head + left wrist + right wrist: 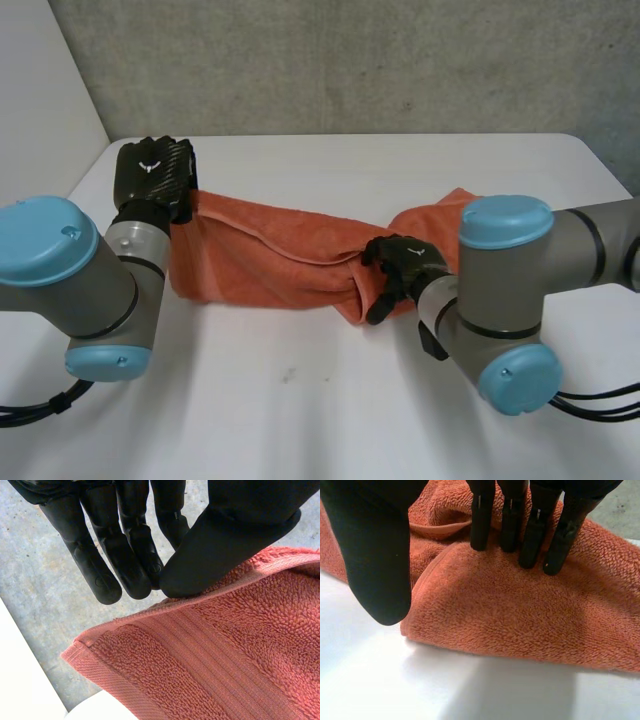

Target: Fold the laundry

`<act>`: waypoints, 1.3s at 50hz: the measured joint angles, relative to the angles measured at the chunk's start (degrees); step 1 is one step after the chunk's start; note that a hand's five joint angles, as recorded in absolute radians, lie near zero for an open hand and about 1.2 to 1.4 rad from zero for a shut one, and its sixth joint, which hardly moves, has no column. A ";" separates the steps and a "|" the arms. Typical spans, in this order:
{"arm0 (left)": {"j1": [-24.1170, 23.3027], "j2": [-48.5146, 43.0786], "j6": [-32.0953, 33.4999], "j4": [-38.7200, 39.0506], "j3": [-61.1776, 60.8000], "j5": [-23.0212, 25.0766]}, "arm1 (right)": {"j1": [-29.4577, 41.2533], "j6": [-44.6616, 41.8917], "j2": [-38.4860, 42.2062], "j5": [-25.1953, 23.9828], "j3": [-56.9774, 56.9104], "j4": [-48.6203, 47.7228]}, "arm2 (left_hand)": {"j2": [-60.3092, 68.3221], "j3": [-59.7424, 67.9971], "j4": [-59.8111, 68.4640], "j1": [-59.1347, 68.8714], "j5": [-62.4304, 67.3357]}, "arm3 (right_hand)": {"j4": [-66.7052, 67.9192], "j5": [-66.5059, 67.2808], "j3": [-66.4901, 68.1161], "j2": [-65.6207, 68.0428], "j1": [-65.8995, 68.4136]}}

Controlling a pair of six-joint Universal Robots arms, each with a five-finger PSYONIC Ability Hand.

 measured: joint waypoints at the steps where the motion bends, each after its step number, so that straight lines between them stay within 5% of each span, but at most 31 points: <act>1: 0.00 0.00 -0.02 0.00 0.02 0.01 | 0.48 0.11 0.63 0.59 -0.65 -0.01 | 0.00 0.00 0.00 0.00 0.00 | 0.00 0.00 0.00 0.00 0.00; 17: 0.00 0.14 -0.07 -0.07 -0.43 0.04 | 1.67 2.98 6.63 5.06 -5.45 -0.31 | 0.00 0.00 0.00 0.00 0.00 | 4.26 3.40 3.82 3.72 2.26; 22: 0.00 0.16 -0.11 -0.08 -0.59 0.04 | 1.69 2.78 8.18 7.46 -6.40 -0.52 | 0.00 0.00 0.00 0.00 0.00 | 14.10 12.63 13.84 13.42 9.93; 25: -0.02 0.17 -0.14 -0.09 -0.71 0.04 | 1.69 2.66 8.46 9.17 -6.63 -1.00 | 0.00 0.00 0.00 0.00 0.00 | 35.54 33.86 35.08 32.39 23.46; 36: -0.11 0.51 -0.05 -0.53 -1.25 0.05 | 0.78 0.73 -3.25 11.69 -3.23 -5.30 | 0.00 0.00 0.00 0.00 0.00 | 42.18 39.77 41.27 40.76 31.49; 49: -0.18 11.29 0.04 -5.14 -1.92 0.22 | -9.48 -29.77 -19.53 -0.36 -5.77 7.23 | 0.00 0.00 0.00 0.00 0.00 | 42.18 40.03 41.42 41.10 32.00; 56: -0.16 21.27 0.03 -11.39 -2.56 2.15 | -13.87 -44.48 -21.24 -2.13 -11.39 21.76 | 0.00 0.00 0.00 0.00 0.00 | 42.18 40.04 41.42 41.10 32.00; 65: -0.21 22.80 0.26 -17.81 -4.69 4.85 | -15.60 -51.76 -19.37 -2.62 -11.14 30.46 | 0.00 0.00 0.00 0.00 0.00 | 42.18 40.03 41.42 41.10 32.00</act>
